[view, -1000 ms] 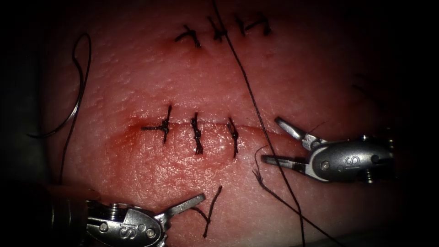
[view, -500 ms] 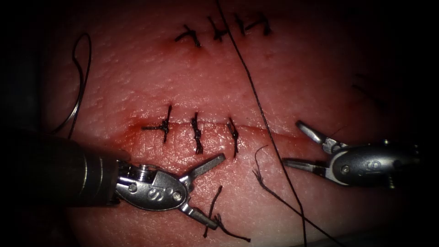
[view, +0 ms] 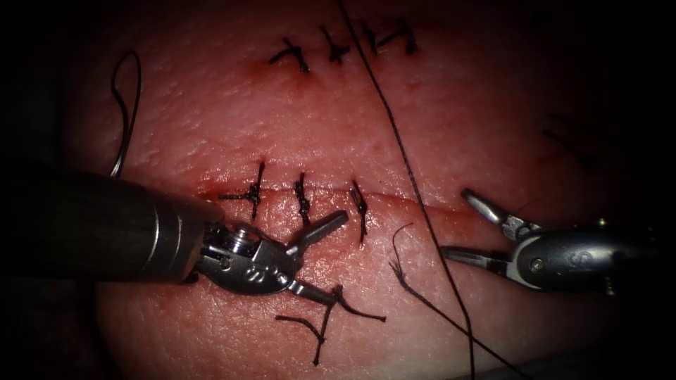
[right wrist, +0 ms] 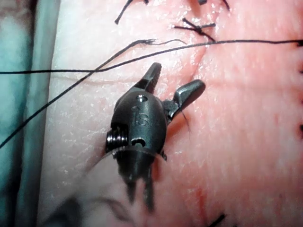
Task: Wound Closure
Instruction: Set down suture off-cut
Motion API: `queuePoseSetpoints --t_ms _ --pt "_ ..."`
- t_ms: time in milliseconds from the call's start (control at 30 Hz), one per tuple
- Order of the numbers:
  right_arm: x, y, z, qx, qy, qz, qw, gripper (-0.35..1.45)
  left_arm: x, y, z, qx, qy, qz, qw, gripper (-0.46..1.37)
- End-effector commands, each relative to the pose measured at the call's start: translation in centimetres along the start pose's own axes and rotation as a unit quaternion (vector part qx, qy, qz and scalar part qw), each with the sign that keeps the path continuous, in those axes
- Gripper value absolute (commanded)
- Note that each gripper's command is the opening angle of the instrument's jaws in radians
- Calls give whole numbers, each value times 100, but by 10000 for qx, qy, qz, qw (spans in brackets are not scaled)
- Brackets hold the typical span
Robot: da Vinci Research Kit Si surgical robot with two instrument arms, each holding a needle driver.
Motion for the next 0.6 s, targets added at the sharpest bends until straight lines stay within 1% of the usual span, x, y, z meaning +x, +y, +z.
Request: queuePoseSetpoints --t_ms 33,67,100,133,233,267,400,467,600 --pt "0 -1 1 28 4 1 10000 115 4 0 0 -163 -113 245 9995 88" --pt "1 -1 1 34 12 3 10000 115 3 1 1 -267 -234 476 9982 85" --pt "1 -1 1 42 22 4 10000 115 2 1 1 -317 -299 578 9974 85" --pt "2 -2 2 48 30 6 10000 115 1 3 3 -373 -477 812 9949 87" --pt "3 -3 2 57 41 8 10000 115 -1 9 6 -469 -692 1165 9897 86" --pt "3 -3 2 58 42 8 10000 115 -2 12 7 -536 -751 1196 9885 89" --pt "3 -3 1 63 47 7 10000 115 -5 22 3 -660 -804 1427 9843 98" --pt "3 -3 0 68 51 6 10000 115 -9 26 -7 -736 -780 1573 9817 101" --pt "2 -2 0 69 52 5 10000 114 -17 32 -29 -825 -678 1696 9797 105"
